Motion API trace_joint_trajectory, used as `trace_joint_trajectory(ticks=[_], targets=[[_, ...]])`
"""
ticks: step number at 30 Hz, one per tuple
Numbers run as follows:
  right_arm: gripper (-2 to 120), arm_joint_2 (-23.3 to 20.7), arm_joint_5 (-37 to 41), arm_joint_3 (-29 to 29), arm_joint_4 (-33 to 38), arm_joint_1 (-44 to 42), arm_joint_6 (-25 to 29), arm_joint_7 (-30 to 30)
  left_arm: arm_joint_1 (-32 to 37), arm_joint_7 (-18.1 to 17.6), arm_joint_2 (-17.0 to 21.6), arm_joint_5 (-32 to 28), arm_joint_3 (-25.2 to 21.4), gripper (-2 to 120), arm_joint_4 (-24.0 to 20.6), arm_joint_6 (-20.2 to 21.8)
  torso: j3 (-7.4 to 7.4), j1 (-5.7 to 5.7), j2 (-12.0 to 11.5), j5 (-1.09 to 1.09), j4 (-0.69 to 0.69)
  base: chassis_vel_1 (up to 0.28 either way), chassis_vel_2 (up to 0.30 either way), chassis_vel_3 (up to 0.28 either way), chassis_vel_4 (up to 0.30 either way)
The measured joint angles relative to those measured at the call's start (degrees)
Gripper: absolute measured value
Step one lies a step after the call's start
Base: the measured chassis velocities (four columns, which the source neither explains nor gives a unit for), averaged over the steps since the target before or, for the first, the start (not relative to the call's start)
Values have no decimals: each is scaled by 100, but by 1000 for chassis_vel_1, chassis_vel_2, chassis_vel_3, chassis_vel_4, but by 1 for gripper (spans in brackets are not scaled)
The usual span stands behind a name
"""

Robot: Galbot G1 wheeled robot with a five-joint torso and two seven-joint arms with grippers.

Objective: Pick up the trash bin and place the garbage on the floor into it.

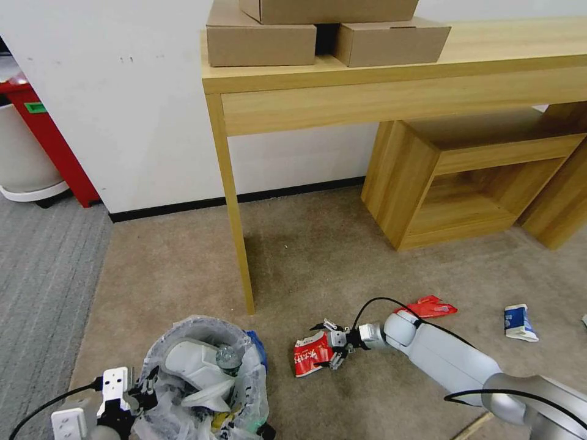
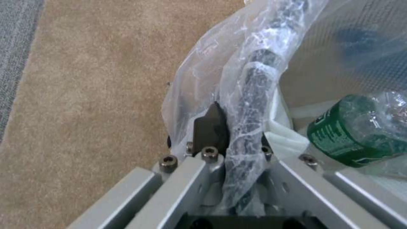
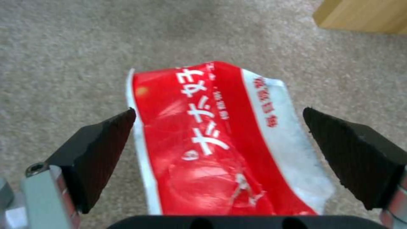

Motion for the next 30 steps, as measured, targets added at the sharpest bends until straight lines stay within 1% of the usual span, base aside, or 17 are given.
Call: trace_joint_trajectory(ticks=[10, 15, 18, 30], targets=[[100, -88, 30, -74, 275, -106, -5, 4, 34, 39, -127, 160, 49, 0, 33, 0, 0, 0, 0, -1, -1, 0, 0, 0, 0], [100, 11, 25, -91, 196, -113, -5, 7, 58, 58, -159, 185, 58, 0, 33, -1, 0, 0, 0, 0, 0, 0, 0, 0, 0], [100, 69, -31, -67, 30, -126, 30, 8, 70, 63, -160, 193, 49, 0, 44, -1, 0, 0, 0, 0, 0, 0, 0, 0, 0], [100, -28, -127, 211, -186, -308, 147, 10, -48, 71, -182, 265, 262, 0, 189, -2, 0, 0, 0, 0, 0, 0, 0, 0, 0]])
